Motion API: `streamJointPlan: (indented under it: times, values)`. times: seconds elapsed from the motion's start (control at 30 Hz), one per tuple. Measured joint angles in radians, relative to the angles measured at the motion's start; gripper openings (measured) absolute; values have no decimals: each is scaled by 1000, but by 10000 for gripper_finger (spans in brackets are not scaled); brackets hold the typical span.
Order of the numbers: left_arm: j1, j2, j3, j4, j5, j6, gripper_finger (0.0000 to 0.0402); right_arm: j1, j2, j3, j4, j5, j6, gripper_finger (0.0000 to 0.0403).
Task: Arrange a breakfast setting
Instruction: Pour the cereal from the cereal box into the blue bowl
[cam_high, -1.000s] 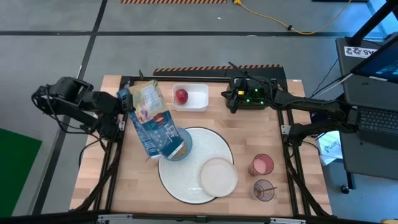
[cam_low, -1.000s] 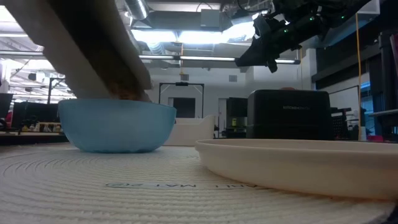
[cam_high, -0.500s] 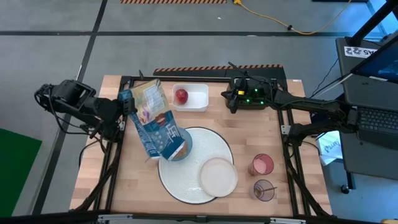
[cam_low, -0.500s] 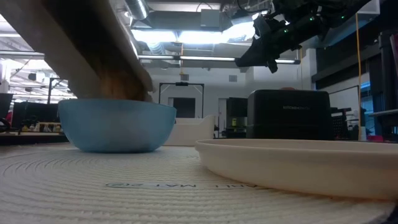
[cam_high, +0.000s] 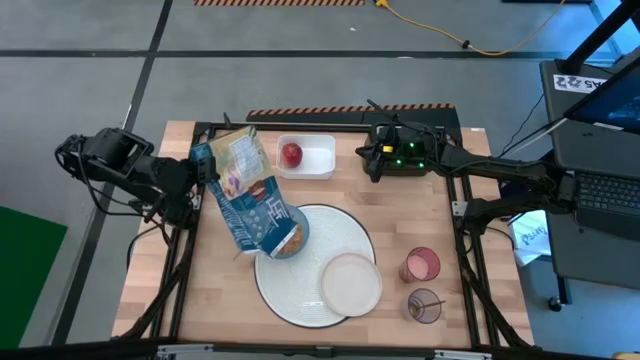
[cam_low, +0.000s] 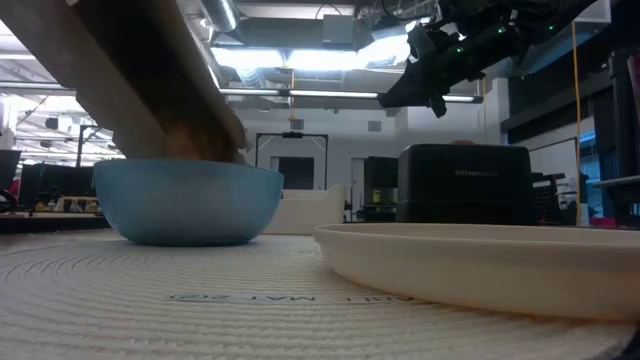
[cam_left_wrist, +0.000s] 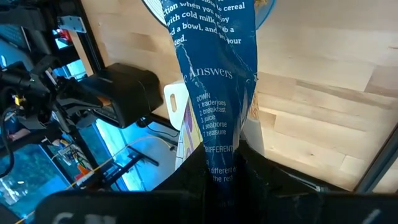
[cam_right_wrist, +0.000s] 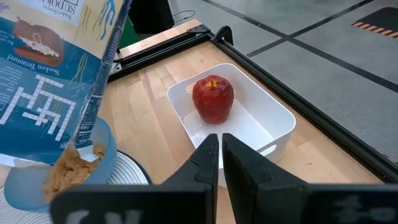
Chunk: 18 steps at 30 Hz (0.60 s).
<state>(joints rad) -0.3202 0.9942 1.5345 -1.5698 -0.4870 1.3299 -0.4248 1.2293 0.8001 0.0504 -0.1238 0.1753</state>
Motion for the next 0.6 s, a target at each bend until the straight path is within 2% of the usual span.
streamJointPlan:
  times: [0.37,0.6]
  values:
    - [1,-20,0,-2,14,-44,45,0,0,0,-1,0,0,26]
    - [1,-20,0,-1,-4,-7,45,0,0,0,-1,0,0,26]
